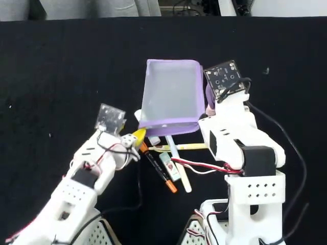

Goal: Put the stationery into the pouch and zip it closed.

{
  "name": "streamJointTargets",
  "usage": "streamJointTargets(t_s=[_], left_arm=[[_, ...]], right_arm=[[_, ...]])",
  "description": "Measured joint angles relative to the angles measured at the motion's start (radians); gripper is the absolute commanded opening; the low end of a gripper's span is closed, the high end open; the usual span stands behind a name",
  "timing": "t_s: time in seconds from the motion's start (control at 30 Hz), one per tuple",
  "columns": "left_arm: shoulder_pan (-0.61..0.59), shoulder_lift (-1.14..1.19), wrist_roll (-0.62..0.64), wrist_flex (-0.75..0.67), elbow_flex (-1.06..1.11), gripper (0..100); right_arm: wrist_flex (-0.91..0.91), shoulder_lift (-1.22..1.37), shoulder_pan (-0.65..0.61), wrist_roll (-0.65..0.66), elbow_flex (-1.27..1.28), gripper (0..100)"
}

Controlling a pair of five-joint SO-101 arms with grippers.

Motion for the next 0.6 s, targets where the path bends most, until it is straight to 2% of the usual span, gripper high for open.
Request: streamJointTargets(t_s=[0.23, 0.6], left_arm=[[0.003, 0.285, 0.000, -0.003, -0.201, 20], [0.003, 0.445, 0.000, -0.259, -0.233, 19]], right_arm=[[0.000, 0.000, 0.000, 0.000, 0.000, 1.1], [0.000, 0.000, 0.000, 0.000, 0.000, 1.1]])
